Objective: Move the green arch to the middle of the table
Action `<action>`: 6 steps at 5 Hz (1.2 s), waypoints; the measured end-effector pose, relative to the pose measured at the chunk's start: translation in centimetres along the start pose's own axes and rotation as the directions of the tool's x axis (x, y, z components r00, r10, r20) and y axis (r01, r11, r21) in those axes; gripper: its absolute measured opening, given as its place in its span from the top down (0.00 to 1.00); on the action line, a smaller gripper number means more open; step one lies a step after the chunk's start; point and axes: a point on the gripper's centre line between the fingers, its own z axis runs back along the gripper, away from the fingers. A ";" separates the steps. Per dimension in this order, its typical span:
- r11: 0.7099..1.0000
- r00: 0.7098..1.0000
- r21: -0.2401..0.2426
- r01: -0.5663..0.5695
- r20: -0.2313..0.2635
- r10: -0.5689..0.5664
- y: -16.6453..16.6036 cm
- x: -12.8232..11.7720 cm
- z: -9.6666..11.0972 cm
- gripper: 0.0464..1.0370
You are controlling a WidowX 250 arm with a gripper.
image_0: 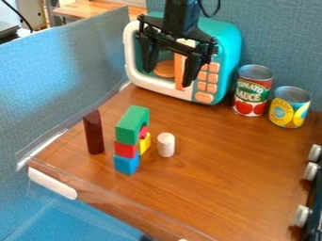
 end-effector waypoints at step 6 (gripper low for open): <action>0.997 0.963 -0.046 -0.061 -0.265 0.047 2.9 -1.8 -4.5 0.04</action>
